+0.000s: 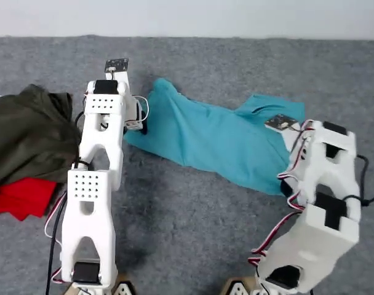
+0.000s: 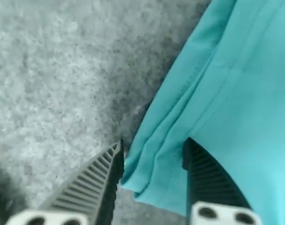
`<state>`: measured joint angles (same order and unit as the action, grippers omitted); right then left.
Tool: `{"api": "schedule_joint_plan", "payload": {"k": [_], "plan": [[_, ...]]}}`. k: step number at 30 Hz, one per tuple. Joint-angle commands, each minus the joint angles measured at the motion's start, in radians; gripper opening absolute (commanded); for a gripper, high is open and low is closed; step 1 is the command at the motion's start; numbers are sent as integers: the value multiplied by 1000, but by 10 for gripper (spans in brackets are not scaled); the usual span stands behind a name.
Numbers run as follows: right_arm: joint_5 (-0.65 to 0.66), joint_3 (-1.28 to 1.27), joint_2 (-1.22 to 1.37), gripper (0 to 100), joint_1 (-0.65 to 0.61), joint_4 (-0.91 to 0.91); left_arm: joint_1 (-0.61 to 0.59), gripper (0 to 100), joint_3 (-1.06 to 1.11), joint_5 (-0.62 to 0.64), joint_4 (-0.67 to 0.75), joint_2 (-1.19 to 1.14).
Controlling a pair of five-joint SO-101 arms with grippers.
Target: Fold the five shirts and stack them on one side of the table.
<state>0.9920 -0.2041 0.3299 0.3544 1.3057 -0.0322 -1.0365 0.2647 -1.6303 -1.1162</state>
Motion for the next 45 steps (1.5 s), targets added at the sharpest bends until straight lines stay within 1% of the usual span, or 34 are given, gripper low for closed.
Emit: {"api": "schedule_joint_plan", "payload": {"k": [1, 5, 7, 12, 19, 21, 25, 29, 32, 36, 41, 45], "plan": [[74, 8, -48, 9, 88, -18, 11, 195, -12, -5, -55, 11], [149, 8, -47, 9, 183, -19, 51, 197, -12, -5, -117, 11], [172, 8, -47, 9, 217, -21, 81, 196, -12, 0, -126, 12], [183, 8, -45, 9, 265, -96, 146, 199, -12, 57, -126, 12], [180, 6, -54, 9, 206, -24, 213, 194, -12, 57, -126, 14], [180, 6, -54, 9, 183, 2, 216, 163, -13, 58, -126, 26], [180, 6, -54, 9, 163, 7, 210, 39, -2, 55, -126, 84], [180, 6, -47, 9, 163, 4, 192, 12, -1, 55, -127, 124], [180, 6, -51, 9, 163, 5, 180, 13, 15, 55, -127, 135], [183, 6, -54, 9, 168, 12, 178, 13, 108, 55, -127, 149], [184, 6, -54, 9, 171, 21, 180, 13, 358, 55, -127, 210], [265, 6, -54, 9, 168, 84, 176, 13, 481, 55, -126, 287]]}}
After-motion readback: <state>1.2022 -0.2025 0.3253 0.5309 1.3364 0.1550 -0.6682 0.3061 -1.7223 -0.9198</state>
